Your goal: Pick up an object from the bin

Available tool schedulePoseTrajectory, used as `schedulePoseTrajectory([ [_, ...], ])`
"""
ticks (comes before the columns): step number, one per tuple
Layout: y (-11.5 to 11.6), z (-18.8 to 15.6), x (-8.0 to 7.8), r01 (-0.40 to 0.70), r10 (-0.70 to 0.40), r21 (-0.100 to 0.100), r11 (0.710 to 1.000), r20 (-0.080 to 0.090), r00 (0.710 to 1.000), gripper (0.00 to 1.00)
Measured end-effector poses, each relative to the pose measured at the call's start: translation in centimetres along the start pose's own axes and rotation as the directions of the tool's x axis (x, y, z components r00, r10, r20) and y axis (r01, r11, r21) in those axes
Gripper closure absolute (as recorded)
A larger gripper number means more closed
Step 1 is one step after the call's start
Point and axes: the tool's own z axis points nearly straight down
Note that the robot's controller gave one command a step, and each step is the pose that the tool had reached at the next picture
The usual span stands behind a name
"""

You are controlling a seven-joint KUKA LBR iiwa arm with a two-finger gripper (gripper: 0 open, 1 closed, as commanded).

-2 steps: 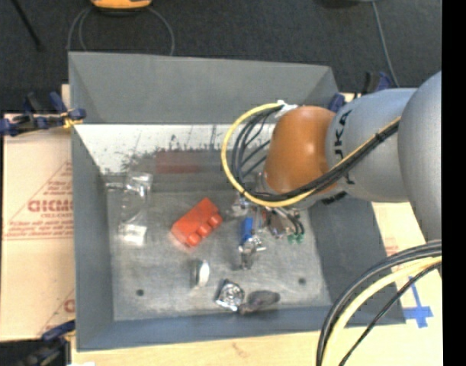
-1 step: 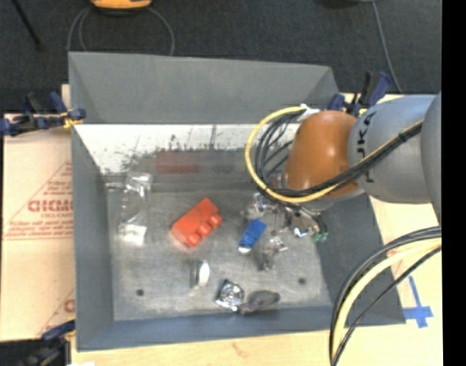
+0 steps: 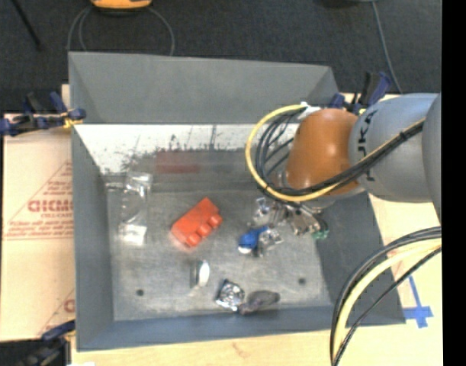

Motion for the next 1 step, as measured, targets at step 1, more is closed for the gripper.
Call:
schedulePoseTrajectory([
  [1, -0.49, -15.06, -0.48, -0.017, 0.017, 0.001, 1.0, -0.004, 1.0, 1.0],
])
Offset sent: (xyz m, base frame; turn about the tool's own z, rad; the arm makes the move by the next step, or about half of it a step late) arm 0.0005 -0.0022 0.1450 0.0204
